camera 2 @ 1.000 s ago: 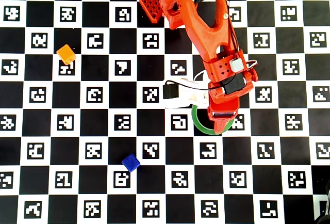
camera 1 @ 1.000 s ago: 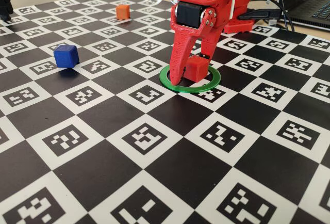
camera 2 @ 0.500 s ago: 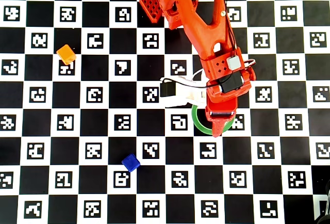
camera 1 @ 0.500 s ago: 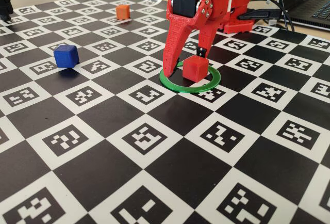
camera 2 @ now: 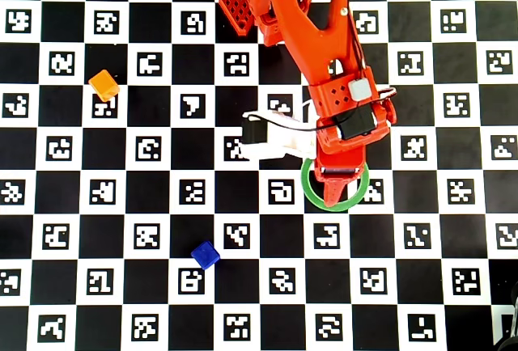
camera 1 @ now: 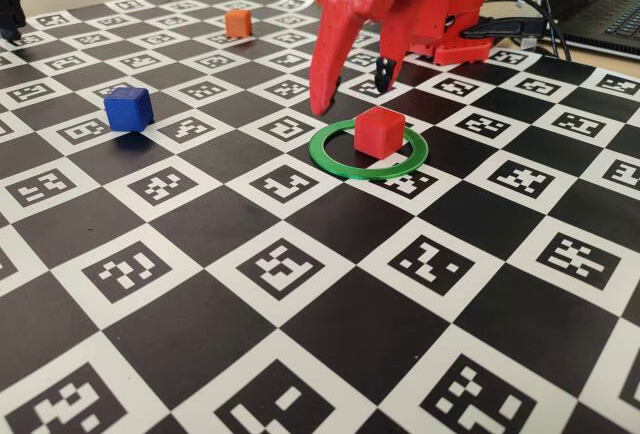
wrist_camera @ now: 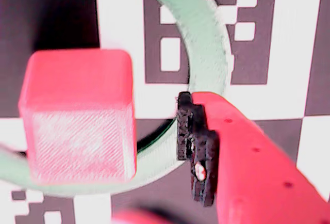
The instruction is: Grab the red cube then put it in the green circle then put the blue cube on top and finally the orange cube on top
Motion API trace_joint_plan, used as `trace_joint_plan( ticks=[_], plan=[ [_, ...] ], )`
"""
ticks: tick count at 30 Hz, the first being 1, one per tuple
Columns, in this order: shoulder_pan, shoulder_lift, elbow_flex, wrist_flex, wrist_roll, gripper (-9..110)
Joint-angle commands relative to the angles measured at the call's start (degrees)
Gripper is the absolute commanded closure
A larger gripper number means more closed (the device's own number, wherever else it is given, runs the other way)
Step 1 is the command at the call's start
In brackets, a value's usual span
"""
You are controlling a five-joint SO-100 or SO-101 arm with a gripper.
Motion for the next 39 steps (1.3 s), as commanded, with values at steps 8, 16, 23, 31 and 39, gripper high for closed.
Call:
trace_joint_plan(
  ticks=[8, 16, 23, 31, 39],
  plan=[
    [3.08, 8.53, -8.61, 5.62, -0.97, 58],
    [4.31, 8.17, -10.11, 6.50, -1.85, 58],
    [8.09, 3.69, -18.90, 9.76, -0.70, 58],
    [10.63, -3.08, -29.44, 16.00, 2.90, 58],
    [13.10, -11.25, -39.73, 20.74, 6.77, 58]
  ],
)
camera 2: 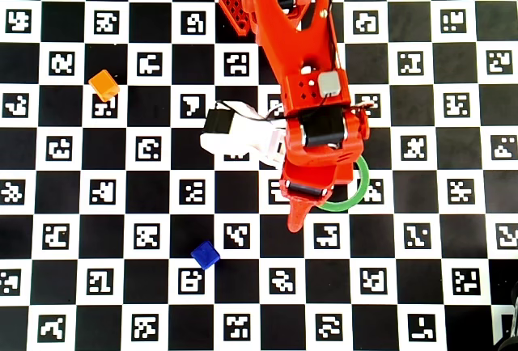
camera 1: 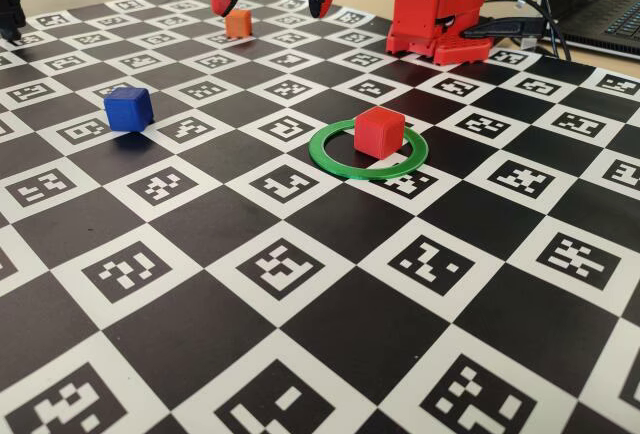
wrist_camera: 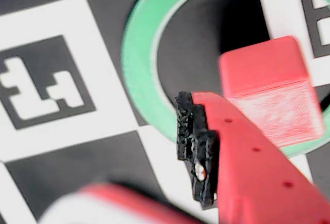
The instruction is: Grab the red cube then put it in the green circle then put the blue cube on top and finally the orange cube on top
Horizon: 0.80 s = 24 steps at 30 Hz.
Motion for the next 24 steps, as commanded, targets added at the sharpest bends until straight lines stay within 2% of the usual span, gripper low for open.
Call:
trace_joint_plan(
  ticks=[1, 24],
  plan=[
    [1.58, -1.05, -8.70, 1.41, 0.79, 58],
    [15.29, -27.07, -38.76, 4.31, 7.03, 59]
  ],
)
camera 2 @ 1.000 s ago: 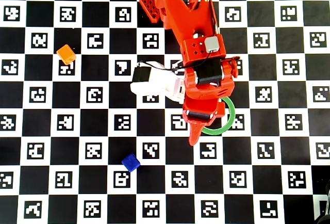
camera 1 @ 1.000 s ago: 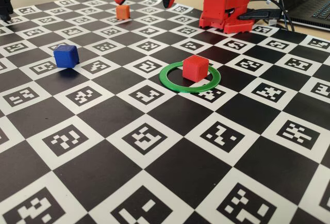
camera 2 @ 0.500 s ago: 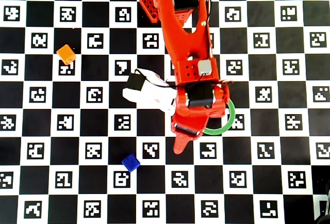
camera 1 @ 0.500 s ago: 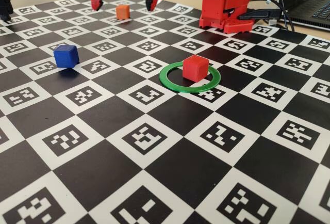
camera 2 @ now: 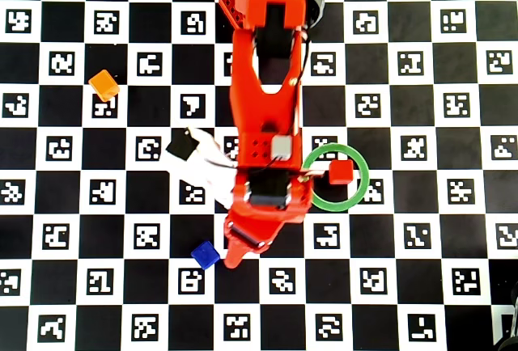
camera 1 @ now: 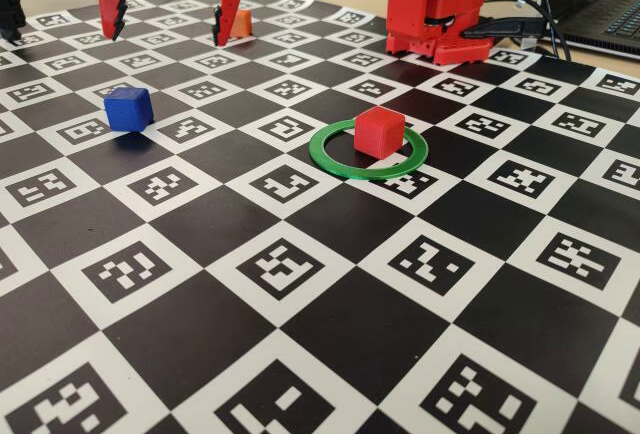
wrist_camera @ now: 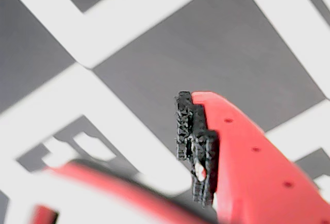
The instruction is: Grab the red cube then put it in the green circle then put the blue cube on top and finally the orange cube on top
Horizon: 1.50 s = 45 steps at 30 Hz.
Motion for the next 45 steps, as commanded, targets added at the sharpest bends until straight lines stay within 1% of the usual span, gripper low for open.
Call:
trace_joint_plan(
  ticks=[1, 7, 14, 33, 45],
  plan=[
    [2.37, -0.35, -8.53, 0.70, 0.79, 59],
    [4.66, -6.42, -16.87, 1.32, 1.93, 60],
    [5.62, -12.04, -22.06, 1.32, 3.25, 60],
    [6.42, -19.60, -24.61, -1.67, 3.96, 60],
    [7.65, -21.71, -25.66, -3.08, 4.31, 63]
  ],
)
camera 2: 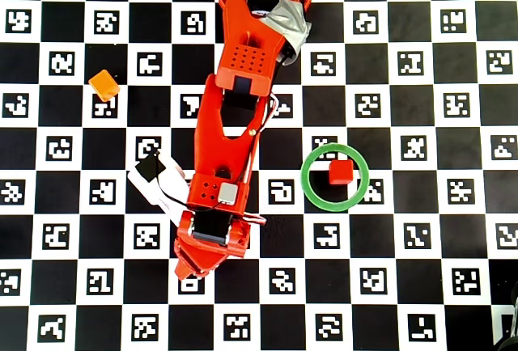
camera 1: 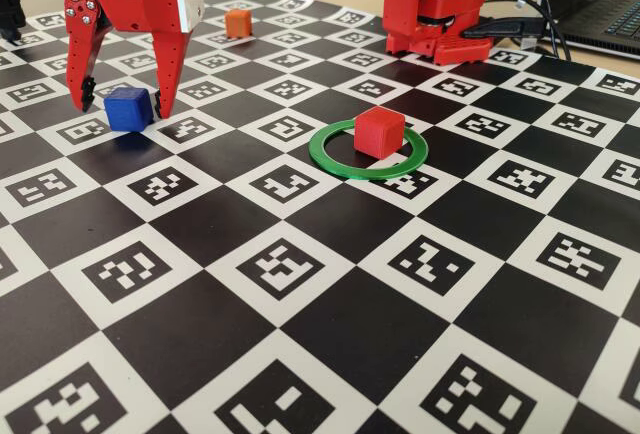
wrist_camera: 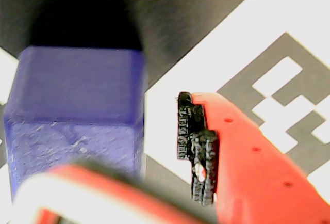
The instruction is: Grab the red cube then put it in the green circle then put the blue cube on top and finally the orange cube on top
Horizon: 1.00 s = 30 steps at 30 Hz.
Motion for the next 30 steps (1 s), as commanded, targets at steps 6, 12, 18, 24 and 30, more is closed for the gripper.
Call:
trace_joint_plan(
  ticks=[6, 12, 18, 24, 30],
  plan=[
    [0.62, 1.67, -5.01, -0.79, 0.97, 64],
    [0.79, 1.41, -5.01, -1.41, 1.67, 68],
    [1.32, 1.49, -5.01, -1.67, 3.08, 83],
    [2.29, 2.11, -4.83, -1.58, 4.22, 95],
    [2.29, 4.39, -4.13, -0.09, 3.96, 96]
  ],
)
